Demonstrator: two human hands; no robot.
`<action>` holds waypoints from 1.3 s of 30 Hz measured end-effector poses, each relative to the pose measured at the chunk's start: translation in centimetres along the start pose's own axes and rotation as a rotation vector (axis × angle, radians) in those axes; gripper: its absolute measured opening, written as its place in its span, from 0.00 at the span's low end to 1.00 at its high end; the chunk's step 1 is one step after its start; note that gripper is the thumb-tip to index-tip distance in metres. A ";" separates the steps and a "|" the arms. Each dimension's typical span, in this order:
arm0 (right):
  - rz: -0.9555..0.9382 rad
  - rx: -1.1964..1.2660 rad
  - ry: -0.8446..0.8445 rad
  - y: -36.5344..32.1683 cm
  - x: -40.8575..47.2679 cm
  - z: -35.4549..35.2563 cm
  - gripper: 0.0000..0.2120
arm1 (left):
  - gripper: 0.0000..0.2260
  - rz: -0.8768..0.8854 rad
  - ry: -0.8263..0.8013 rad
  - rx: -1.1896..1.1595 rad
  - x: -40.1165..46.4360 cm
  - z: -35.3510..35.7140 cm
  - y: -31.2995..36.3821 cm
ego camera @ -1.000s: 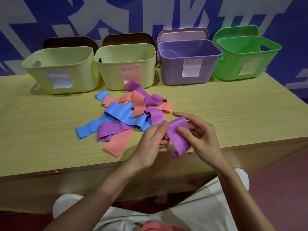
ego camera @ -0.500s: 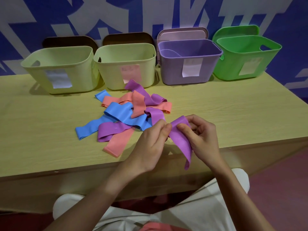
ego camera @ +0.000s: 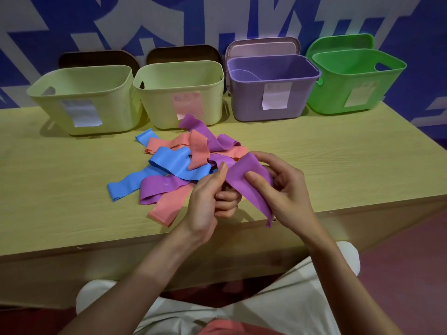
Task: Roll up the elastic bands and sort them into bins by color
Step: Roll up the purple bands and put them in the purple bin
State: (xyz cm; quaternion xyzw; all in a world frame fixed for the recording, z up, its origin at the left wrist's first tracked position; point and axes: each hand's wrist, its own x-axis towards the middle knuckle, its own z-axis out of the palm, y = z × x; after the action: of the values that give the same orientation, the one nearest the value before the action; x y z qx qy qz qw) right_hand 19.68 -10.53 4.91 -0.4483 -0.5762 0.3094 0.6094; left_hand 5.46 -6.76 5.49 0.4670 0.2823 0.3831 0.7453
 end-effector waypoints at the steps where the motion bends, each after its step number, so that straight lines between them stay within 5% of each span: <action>1: -0.002 -0.022 0.004 0.0 0.1 0.0 0.10 | 0.15 -0.007 0.008 -0.002 0.1 -0.1 -0.1; 10: 0.024 -0.136 0.049 0.3 -0.3 0.4 0.06 | 0.24 0.020 0.002 0.279 0.3 -0.5 -0.4; 14: 0.032 -0.133 0.050 0.8 -0.5 0.5 0.07 | 0.16 0.076 -0.031 0.300 -0.1 -0.7 -0.9; 21: 0.044 -0.073 -0.015 0.5 -0.9 0.3 0.04 | 0.14 -0.042 0.052 0.055 0.0 -0.6 -0.7; 27: -0.007 -0.108 -0.030 0.5 -0.8 -0.3 0.13 | 0.13 -0.138 -0.012 -0.114 0.2 -0.7 -0.2; 39: 0.041 -0.098 0.091 1.1 -1.0 -0.7 0.07 | 0.19 0.072 0.046 0.459 0.3 0.1 -1.1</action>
State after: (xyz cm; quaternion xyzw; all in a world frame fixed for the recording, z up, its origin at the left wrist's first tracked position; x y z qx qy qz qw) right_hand 20.32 -11.13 3.56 -0.5027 -0.5531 0.2725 0.6058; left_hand 6.02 -6.82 4.49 0.6252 0.3620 0.3456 0.5988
